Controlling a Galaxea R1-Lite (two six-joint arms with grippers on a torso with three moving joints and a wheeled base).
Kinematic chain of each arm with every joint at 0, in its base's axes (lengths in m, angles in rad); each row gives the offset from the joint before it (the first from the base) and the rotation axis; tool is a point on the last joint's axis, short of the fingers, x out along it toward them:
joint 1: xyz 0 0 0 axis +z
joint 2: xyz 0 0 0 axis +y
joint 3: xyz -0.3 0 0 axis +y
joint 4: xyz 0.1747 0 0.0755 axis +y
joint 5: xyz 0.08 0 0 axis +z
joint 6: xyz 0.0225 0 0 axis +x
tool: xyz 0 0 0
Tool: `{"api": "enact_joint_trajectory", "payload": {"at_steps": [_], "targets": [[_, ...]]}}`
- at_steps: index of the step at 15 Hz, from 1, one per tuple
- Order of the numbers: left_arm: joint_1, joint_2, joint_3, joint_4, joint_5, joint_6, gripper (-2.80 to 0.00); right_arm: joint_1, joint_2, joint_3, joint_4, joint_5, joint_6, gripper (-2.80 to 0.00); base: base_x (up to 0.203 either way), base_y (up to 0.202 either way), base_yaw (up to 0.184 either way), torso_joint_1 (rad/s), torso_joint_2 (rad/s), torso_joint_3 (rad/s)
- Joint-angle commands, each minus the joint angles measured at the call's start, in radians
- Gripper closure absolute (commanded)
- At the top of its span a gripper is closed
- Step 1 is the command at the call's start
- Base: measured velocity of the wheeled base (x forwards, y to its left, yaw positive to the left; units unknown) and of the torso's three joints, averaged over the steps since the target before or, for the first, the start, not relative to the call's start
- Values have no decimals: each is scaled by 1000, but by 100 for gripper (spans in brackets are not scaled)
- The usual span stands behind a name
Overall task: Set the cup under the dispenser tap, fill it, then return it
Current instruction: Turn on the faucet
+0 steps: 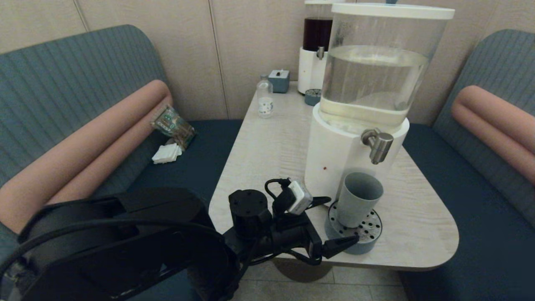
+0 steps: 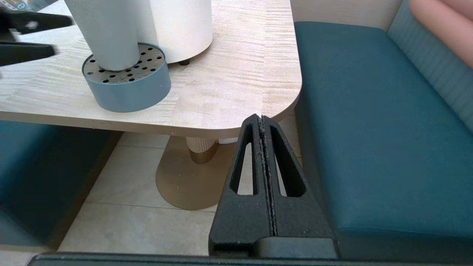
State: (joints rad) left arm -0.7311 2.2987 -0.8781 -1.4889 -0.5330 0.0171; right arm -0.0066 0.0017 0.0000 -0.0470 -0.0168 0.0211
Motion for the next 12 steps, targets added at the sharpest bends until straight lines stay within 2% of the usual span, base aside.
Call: {"api": "enact_joint_trajectory", "payload": {"at_steps": [1, 4, 5, 12], "targets": [[1, -82, 90, -13, -2, 0, -280, 0, 0, 15, -1, 0, 0, 0, 0, 0, 0, 0, 0, 0], [1, -129, 176, -31, -1, -2, -280, 0, 0, 14, -1, 0, 0, 0, 0, 0, 0, 0, 0, 0], [1, -128, 174, -33, 1, -3, 0, 0, 0, 14, -1, 0, 0, 0, 0, 0, 0, 0, 0, 0], [0, -26, 22, -26, 1, -31, 0, 0, 0, 15, -1, 0, 0, 0, 0, 0, 0, 0, 0, 0]]}}
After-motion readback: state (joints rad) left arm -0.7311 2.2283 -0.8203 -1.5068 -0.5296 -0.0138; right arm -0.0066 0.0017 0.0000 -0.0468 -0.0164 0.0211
